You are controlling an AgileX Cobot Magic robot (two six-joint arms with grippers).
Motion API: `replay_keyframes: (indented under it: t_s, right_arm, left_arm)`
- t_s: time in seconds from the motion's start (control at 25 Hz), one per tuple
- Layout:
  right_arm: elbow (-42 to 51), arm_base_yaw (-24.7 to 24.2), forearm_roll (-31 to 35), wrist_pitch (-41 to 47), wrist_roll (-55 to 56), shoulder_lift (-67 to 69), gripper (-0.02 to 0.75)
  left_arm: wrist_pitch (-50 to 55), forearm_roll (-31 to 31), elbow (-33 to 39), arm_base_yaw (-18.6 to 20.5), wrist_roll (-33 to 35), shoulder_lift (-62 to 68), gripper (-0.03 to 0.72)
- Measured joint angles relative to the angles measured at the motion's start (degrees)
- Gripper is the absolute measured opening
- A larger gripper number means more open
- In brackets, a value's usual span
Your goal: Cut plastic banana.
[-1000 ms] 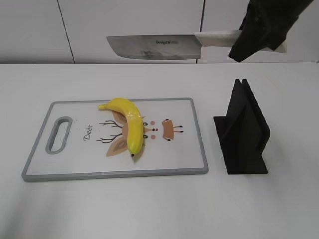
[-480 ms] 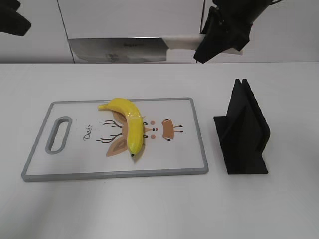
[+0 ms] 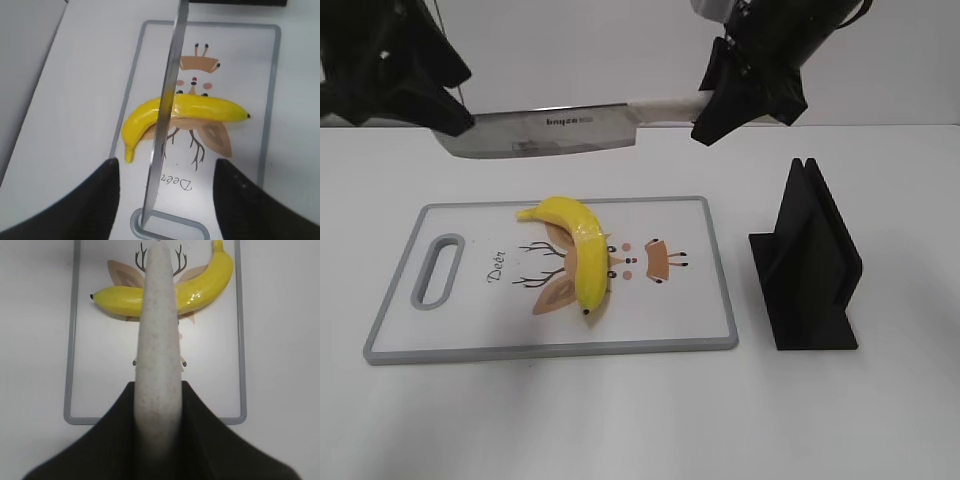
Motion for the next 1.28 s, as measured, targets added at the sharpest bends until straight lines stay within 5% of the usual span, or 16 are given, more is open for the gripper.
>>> replay_keyframes:
  t_s: [0.44, 0.52, 0.68, 0.76, 1.28]
  right_arm:
    - [-0.11, 0.18, 2.59, 0.0, -3.85, 0.64, 0.169]
    - [-0.18, 0.18, 3.36, 0.0, -4.35, 0.64, 0.169]
    - [-0.32, 0.18, 3.5, -0.25, -4.39, 0.7, 0.169]
    - [-0.38, 0.18, 3.52, -0.37, -4.39, 0.89, 0.169]
    - [-0.55, 0.18, 0.5, -4.14, -2.88, 6.65, 0.169]
  left_arm:
    - [-4.21, 3.25, -0.73, -2.94, 0.14, 7.54, 0.488]
    - [-4.6, 3.8, -0.73, -2.94, 0.14, 8.15, 0.403]
    - [-4.35, 4.22, -0.73, -3.06, 0.14, 8.54, 0.094]
    - [-4.1, 4.22, -0.73, -3.12, 0.19, 8.54, 0.031]
    - [-8.22, 4.46, -0.75, -3.12, 0.74, 15.57, 0.0]
